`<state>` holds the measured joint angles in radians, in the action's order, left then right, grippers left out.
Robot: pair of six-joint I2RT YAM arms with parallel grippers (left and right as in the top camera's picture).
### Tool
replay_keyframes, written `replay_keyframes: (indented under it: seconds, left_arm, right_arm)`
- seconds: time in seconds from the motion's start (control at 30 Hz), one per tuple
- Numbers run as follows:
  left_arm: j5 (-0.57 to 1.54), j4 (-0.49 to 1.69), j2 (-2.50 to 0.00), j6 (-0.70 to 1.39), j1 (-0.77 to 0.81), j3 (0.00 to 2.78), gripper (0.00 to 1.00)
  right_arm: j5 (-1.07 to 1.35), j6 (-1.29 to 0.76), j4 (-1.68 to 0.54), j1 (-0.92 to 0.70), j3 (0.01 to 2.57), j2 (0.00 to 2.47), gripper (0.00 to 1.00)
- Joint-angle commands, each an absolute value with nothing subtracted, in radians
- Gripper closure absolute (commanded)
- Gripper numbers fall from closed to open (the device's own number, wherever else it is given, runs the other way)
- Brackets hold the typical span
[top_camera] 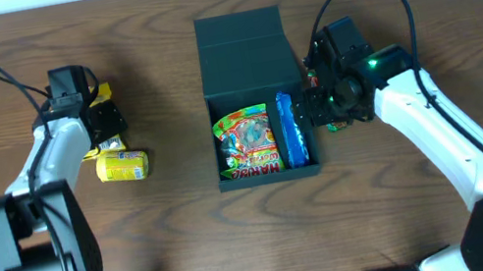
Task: Pack container
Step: 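Grasp the yellow Hacks candy bag with the left gripper, then lower Hacks bag into box with left gripper, grasp red KitKat with right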
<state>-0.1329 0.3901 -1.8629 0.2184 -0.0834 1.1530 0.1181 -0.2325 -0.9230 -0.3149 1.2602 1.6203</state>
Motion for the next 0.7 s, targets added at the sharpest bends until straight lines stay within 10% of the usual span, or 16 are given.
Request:
replay_keyframes:
  seconds: [0.0, 0.13, 0.57, 0.67]
  left_arm:
    - [-0.130, 0.366, -1.909, 0.186, -0.086, 1.150, 0.04]
    - [-0.129, 0.328, -1.961, 0.187, -0.086, 1.150, 0.05]
    - [-0.130, 0.376, -1.975, 0.187, -0.086, 1.167, 0.89]
    - [-0.133, 0.413, -1.951, 0.186, -0.086, 1.191, 0.94]
  right_arm:
    - [0.112, -0.220, -0.925, -0.300, 1.280, 1.608, 0.09]
    - [0.112, -0.220, -0.924, -0.300, 1.280, 1.608, 0.09]
    - [-0.026, -0.195, -0.852, -0.244, 1.277, 1.624, 0.13]
    - [-0.025, -0.166, -0.812, -0.239, 1.272, 1.668, 0.26]
